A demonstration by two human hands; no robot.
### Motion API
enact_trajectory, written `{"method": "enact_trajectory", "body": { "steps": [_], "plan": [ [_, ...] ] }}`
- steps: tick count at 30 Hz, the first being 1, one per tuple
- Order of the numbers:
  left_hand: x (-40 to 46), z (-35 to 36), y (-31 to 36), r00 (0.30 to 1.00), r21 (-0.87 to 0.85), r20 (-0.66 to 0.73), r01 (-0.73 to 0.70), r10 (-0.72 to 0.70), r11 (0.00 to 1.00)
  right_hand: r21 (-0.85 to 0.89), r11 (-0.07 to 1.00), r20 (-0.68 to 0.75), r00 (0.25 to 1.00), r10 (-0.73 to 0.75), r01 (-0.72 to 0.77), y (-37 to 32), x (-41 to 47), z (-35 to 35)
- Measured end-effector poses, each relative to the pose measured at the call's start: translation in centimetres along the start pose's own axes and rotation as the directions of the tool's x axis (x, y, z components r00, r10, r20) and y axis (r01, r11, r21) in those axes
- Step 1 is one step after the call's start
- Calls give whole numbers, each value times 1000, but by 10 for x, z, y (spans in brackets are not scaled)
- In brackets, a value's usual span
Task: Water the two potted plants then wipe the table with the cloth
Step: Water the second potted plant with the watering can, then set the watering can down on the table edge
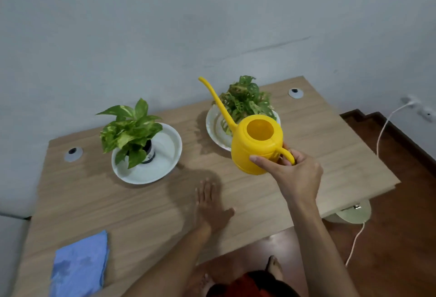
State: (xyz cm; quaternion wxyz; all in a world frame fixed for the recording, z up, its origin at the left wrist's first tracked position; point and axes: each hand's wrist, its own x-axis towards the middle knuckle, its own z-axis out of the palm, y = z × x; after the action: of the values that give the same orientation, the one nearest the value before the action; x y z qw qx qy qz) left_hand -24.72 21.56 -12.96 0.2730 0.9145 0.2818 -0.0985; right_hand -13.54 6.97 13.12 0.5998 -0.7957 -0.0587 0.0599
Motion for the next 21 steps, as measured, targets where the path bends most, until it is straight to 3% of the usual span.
{"method": "enact_trajectory", "body": {
  "steps": [7,12,21],
  "plan": [
    [17,36,114,975,71,120,-196,187,978,-47,996,-222,973,65,-77,48,39,-102],
    [29,52,201,946,195,52,-324,321,925,-109,983,-331,938,105,-149,88,67,-174],
    [75,94,278,963,262,40,-269,268,927,-123,970,-401,904,146,-211,174,120,-234]
  ]
}}
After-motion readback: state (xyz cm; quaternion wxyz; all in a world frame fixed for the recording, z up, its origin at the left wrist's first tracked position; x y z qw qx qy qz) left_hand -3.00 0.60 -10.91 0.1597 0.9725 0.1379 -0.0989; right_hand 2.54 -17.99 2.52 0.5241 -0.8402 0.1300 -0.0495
